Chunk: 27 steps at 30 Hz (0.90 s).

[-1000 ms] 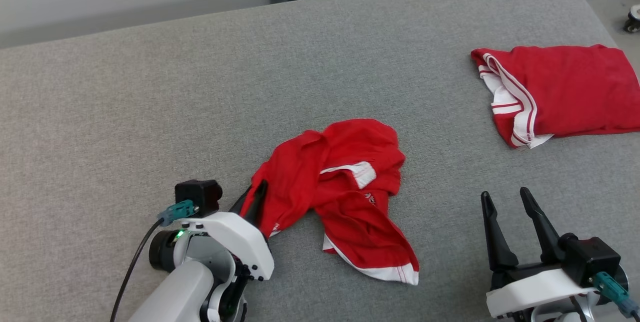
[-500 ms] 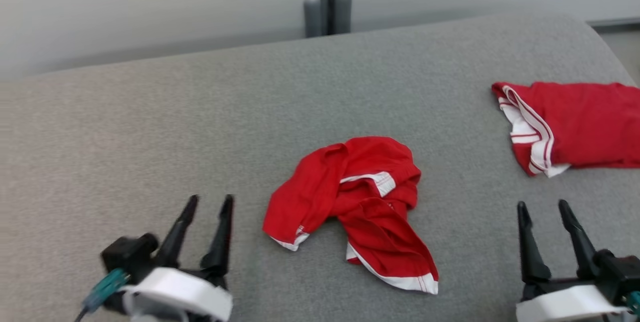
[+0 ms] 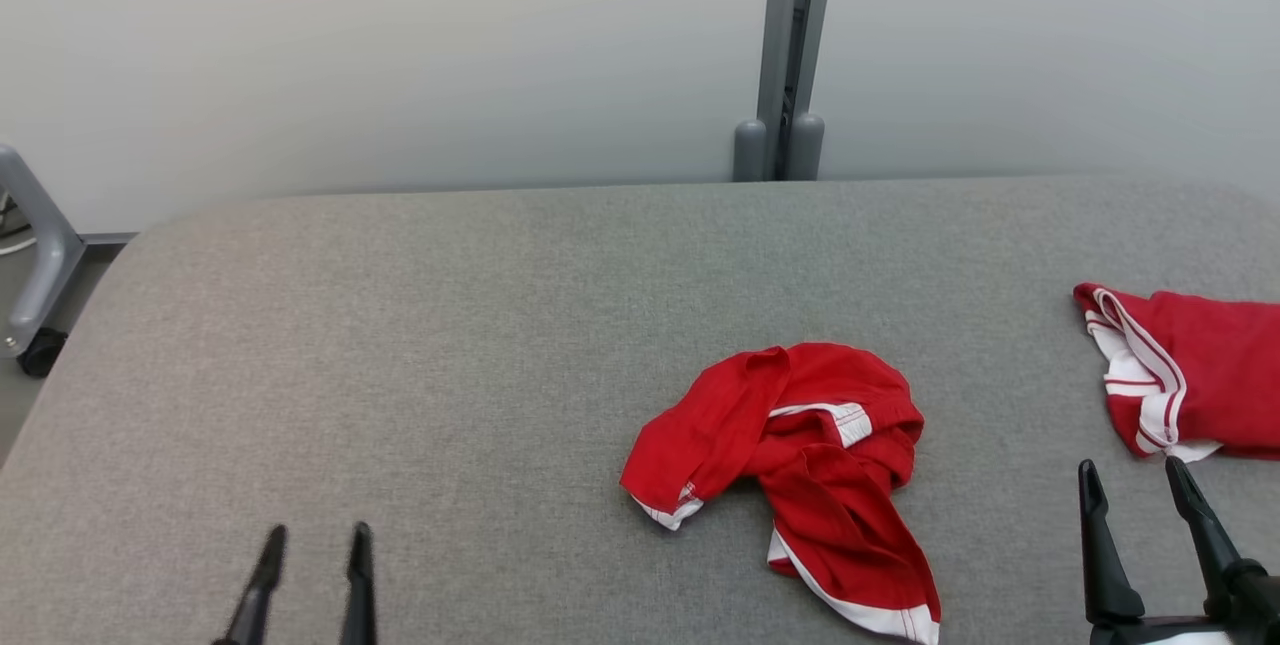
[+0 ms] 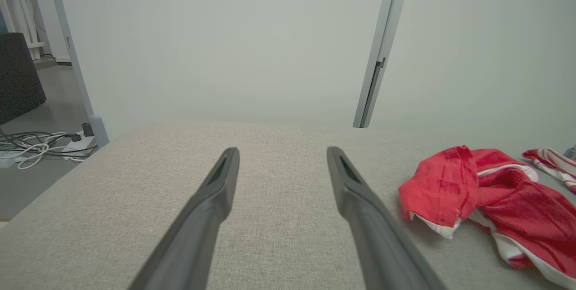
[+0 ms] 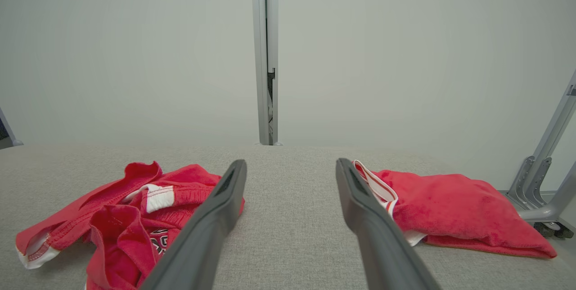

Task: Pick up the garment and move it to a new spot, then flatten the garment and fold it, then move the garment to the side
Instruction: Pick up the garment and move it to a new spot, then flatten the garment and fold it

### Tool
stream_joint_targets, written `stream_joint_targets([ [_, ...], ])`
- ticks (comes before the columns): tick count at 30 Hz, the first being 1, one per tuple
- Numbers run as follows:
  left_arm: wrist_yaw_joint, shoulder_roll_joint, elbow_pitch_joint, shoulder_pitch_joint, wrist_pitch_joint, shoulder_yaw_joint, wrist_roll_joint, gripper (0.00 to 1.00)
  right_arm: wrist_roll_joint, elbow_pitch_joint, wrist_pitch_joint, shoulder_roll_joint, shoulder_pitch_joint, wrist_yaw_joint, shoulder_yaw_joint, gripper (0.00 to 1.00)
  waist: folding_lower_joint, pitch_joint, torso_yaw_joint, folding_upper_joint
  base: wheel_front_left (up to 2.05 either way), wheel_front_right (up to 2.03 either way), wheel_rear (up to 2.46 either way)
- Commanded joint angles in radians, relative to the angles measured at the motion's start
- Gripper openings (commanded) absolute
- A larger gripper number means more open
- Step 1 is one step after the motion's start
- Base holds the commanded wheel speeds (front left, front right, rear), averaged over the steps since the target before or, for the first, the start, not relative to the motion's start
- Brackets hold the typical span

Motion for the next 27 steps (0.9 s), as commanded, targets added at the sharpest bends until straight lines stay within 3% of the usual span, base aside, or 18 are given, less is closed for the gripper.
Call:
stream_joint_targets([
  [1,-0.018,-0.018,0.003,0.014,-0.001,0.002,0.025,1.0,-0.001,0.001,0.0,-0.004,0.008,0.0,-0.005,1.0,0.0,-0.021,0.018,-0.0001,0.0,0.0,0.0],
  [11,-0.17,-0.124,0.048,0.025,-0.001,0.109,0.114,1.0,0.027,0.029,0.0,-0.004,0.02,0.0,0.039,1.0,0.0,-0.038,0.015,-0.0001,0.0,0.0,0.0],
  [19,-0.218,-0.154,0.067,0.013,-0.001,0.156,0.151,1.0,0.041,0.039,0.0,-0.004,0.007,0.0,0.066,1.0,0.0,-0.032,-0.001,-0.0001,0.0,0.0,0.0],
  [27,-0.237,-0.163,0.04,-0.012,-0.001,0.154,0.189,1.0,0.042,0.045,0.0,-0.004,-0.015,0.0,0.086,1.0,0.0,-0.013,-0.04,-0.0001,0.0,0.0,0.0],
])
